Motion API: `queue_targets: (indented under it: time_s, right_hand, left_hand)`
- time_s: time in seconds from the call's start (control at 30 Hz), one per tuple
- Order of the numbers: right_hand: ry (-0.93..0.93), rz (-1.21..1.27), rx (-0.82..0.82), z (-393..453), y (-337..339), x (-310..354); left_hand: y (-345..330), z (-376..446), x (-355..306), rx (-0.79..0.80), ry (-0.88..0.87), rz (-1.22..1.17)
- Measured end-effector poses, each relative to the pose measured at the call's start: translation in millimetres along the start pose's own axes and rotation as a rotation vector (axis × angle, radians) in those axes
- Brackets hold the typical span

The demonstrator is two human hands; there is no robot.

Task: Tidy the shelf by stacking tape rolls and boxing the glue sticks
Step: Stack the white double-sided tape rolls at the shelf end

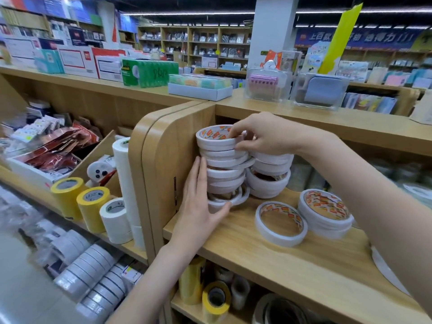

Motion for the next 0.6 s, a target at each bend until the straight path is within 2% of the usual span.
queue_targets:
  time_s: [0.1, 0.27, 0.37, 0.47, 0.53, 0.6]
  right_hand:
    - [-0.035, -0.037, 0.056, 1.8, -3.9, 2.5]
    - [-0.073, -0.017, 0.04, 7.2, -3.8, -3.3]
    - [-0.044, 0.065, -0.029, 2.6, 2.7, -7.4]
    - [-0.015, 0.325, -0.103, -12.6, 13.0, -8.6]
    - [0.005, 0.447, -0.197, -30.8, 25.2, -9.8]
    - [-0.002, 0.457, -0.299, -54.8, 37.8, -15.6]
  left_hand:
    - [0.9, 0.5, -0.4, 0.0, -0.007, -0.008]
    - [-1.2, 0.2, -1.5, 0.014, -0.003, 0.01]
    - [-1.3, -0.1, -2.1, 0.014, -0.006, 0.016]
    - [-0.2, -0.6, -2.2, 0.007, -0.015, 0.003]
    - [0.0, -0.5, -2.4, 0.011, -0.021, -0.002]
    - [0.3, -1.0, -3.1, 0.006, -0.026, -0.008]
Point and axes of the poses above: each hand's wrist, its own z-axis towards the middle knuckle, its own y-axis out of the back of the hand, x = y × z, the point moved 7 cm from there along z, towards the middle knuckle, and after that the axes turned 13 degrees about x, right-handed, at the moved point
